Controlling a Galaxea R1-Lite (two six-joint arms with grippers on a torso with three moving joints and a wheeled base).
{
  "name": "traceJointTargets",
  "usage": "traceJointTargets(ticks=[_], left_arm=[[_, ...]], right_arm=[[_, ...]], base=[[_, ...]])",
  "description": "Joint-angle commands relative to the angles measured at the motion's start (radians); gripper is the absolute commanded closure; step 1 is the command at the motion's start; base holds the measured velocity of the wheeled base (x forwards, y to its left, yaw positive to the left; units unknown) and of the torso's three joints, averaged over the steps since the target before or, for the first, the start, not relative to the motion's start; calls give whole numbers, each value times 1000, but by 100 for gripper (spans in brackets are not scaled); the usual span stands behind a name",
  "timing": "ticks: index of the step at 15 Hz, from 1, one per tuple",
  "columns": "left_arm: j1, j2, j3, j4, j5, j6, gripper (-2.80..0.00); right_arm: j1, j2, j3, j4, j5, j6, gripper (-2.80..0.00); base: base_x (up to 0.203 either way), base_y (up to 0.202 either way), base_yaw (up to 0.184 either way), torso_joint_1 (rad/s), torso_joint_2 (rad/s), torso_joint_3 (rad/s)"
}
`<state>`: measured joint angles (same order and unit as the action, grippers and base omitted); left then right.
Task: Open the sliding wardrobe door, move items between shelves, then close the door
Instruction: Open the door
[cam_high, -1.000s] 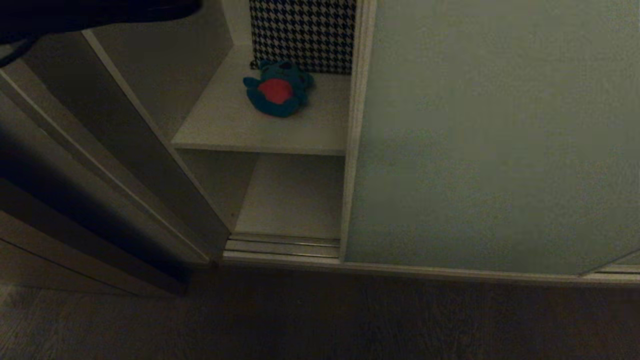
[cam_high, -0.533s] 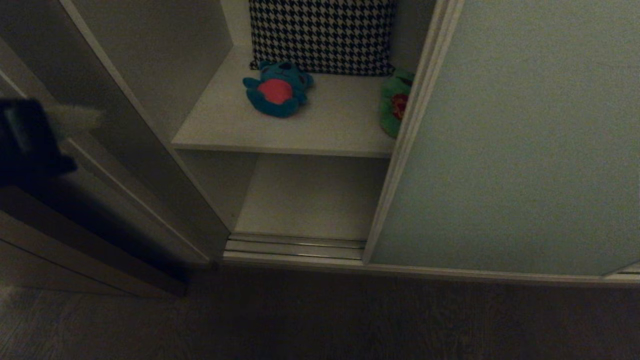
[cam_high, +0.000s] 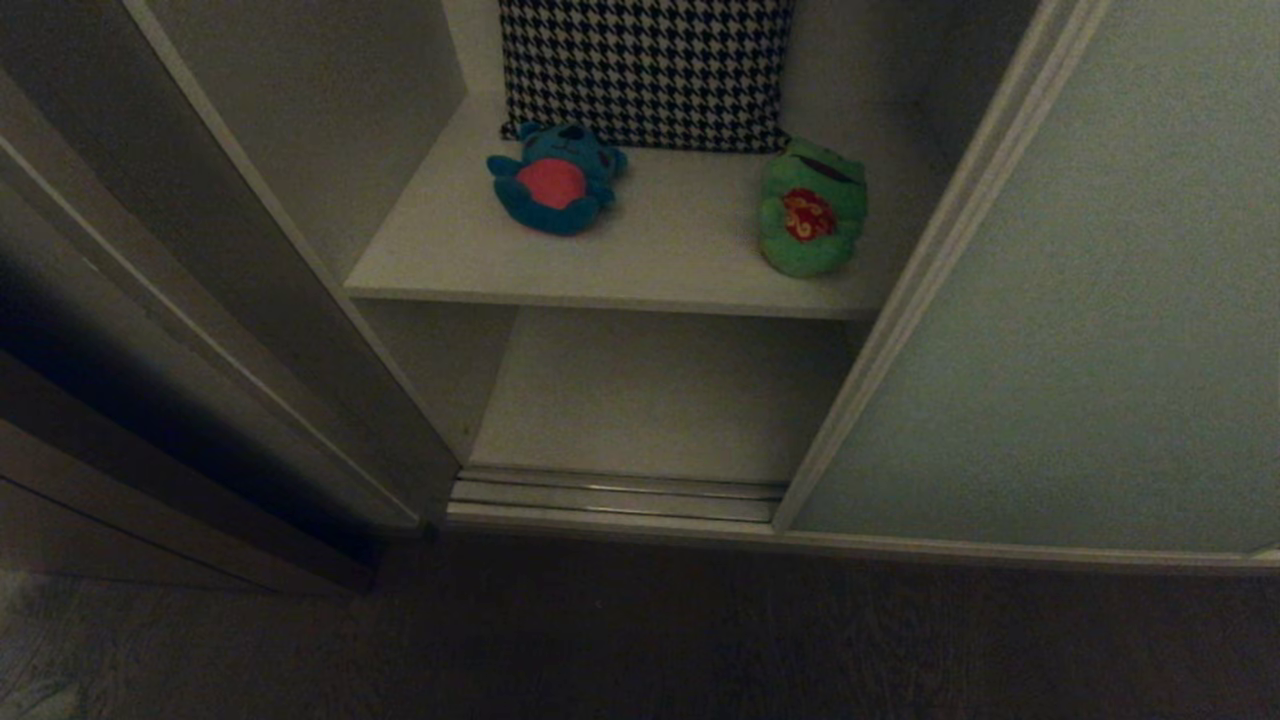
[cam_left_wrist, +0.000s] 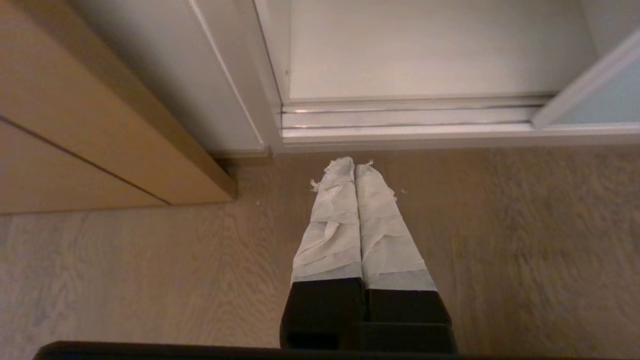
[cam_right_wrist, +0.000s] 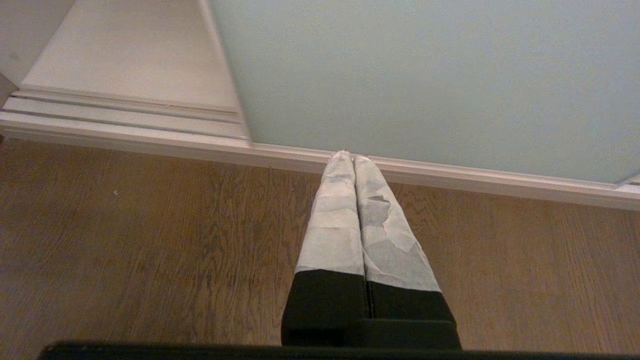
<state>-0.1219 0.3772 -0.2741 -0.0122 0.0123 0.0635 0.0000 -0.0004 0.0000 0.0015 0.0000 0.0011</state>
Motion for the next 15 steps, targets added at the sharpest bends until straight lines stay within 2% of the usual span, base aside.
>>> traceJointTargets(ticks=[1, 4, 5, 7, 9, 10, 11, 12, 15], left_arm=[[11, -94, 114, -53, -1, 2, 0], [11, -93, 227, -236, -5, 70, 0], [0, -91, 246, -259, -5, 92, 0], [-3, -93, 269, -267, -4, 89, 0], [15, -91, 274, -255, -9, 84, 0], [72, -97, 274, -253, -34, 86, 0], [135, -115, 275, -249, -95, 88, 0], [157, -147, 275, -224, -126, 89, 0], [135, -351, 243, -34, -140, 82, 0]], right_arm=[[0, 0, 2, 0, 0, 0, 0], [0, 0, 2, 0, 0, 0, 0], [0, 0, 2, 0, 0, 0, 0], [0, 0, 2, 0, 0, 0, 0], [0, 0, 2, 0, 0, 0, 0], [0, 0, 2, 0, 0, 0, 0], [0, 0, 2, 0, 0, -1, 0], [0, 0, 2, 0, 0, -1, 0], [0, 0, 2, 0, 0, 0, 0]], base=[[0, 0, 0, 0, 0, 0], [0, 0, 0, 0, 0, 0], [0, 0, 0, 0, 0, 0], [0, 0, 0, 0, 0, 0], [0, 0, 0, 0, 0, 0], [0, 0, 0, 0, 0, 0], [0, 0, 0, 0, 0, 0], [0, 0, 0, 0, 0, 0], [0, 0, 0, 0, 0, 0]])
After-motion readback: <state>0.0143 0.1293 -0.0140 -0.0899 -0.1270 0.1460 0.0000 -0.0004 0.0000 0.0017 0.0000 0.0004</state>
